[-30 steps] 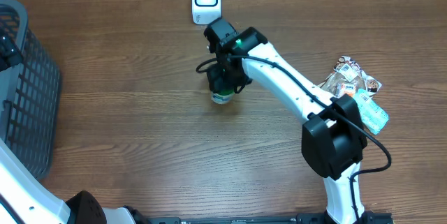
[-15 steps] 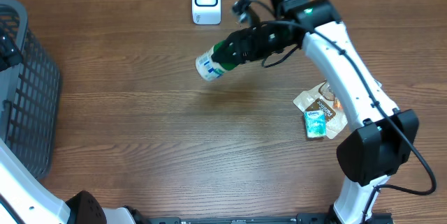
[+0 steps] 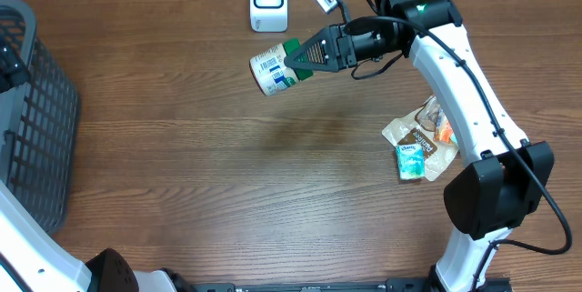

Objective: Scan the item barcode
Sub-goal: 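Lift the jar and tilt it toward the scanner, then hold the jar's label at the barcode scanner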

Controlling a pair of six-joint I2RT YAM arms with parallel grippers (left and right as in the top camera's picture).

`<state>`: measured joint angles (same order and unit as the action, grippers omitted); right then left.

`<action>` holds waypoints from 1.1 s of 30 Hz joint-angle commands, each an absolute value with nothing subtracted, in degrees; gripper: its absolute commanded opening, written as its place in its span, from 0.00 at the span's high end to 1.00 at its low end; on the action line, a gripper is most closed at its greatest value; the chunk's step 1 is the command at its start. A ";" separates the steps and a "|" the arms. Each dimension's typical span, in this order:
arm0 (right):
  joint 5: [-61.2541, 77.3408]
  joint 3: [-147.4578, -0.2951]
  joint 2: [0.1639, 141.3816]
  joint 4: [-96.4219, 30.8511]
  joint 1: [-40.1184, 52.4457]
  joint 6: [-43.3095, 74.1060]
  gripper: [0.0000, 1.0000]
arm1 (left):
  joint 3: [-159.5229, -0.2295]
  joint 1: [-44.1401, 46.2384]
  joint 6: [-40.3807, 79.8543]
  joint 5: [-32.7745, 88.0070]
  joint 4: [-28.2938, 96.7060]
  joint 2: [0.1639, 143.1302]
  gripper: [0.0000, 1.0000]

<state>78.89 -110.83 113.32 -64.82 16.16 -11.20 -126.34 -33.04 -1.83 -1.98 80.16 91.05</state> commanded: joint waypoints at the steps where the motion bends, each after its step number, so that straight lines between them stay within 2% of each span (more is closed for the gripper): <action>1: 84.05 -112.64 111.11 -64.38 15.77 -13.96 0.51 | -126.37 -32.99 -1.45 -1.69 79.96 90.74 0.00; 4: 83.20 -112.64 111.11 -64.05 15.77 -14.04 0.50 | -126.37 -32.99 -1.45 -1.69 79.96 90.74 0.00; 8: 73.21 -112.60 111.11 -63.94 16.60 -14.00 0.51 | -126.37 -32.99 -1.45 -1.69 79.96 90.74 0.01; 16: 26.89 -112.40 111.33 -58.87 24.47 -13.96 0.50 | -126.37 -32.99 -1.45 -1.69 79.94 90.74 0.01; 21: -0.54 -110.98 111.96 -45.30 29.23 -14.20 0.49 | -126.37 -32.99 -1.48 -1.69 79.96 90.74 0.00; 24: -3.38 -110.98 113.32 -37.82 29.89 -23.53 0.47 | -126.37 -32.99 -1.48 -1.69 79.96 90.74 0.01; 27: -3.40 -110.98 115.74 -29.19 29.89 -33.82 0.52 | -126.37 -32.99 -1.45 -1.69 79.94 90.74 0.01; 30: -4.60 -110.98 118.76 -20.62 29.71 -40.91 0.53 | -126.37 -32.99 -1.45 -1.69 79.94 90.74 0.00; 33: -7.70 -110.98 121.75 -13.39 29.67 -45.89 0.51 | -126.37 -32.99 -1.45 -1.69 79.94 90.74 0.00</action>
